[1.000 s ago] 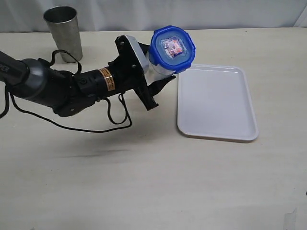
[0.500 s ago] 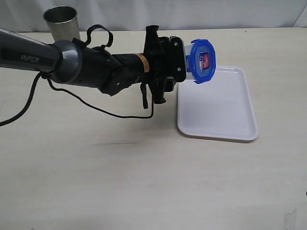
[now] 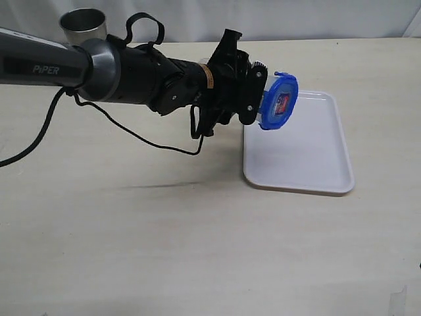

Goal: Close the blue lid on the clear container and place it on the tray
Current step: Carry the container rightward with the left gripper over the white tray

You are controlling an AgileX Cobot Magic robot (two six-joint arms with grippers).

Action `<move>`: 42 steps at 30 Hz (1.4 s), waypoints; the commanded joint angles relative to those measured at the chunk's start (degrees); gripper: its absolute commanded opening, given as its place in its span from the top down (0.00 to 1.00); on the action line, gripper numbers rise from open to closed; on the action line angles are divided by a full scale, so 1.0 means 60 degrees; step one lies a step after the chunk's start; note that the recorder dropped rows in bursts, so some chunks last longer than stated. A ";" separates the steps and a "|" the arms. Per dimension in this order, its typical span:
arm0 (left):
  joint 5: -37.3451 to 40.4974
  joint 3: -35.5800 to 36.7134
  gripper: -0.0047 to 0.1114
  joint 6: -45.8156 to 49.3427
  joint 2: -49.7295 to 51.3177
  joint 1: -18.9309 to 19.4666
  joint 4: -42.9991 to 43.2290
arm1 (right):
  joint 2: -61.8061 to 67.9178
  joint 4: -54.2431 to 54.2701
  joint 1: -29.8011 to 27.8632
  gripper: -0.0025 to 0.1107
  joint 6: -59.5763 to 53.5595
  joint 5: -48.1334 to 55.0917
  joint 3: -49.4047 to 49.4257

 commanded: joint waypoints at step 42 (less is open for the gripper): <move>-0.2015 -0.0110 0.96 0.5384 -0.0159 -0.0349 -0.0487 | -0.0050 0.0007 -0.0069 0.94 0.0032 0.0032 0.0034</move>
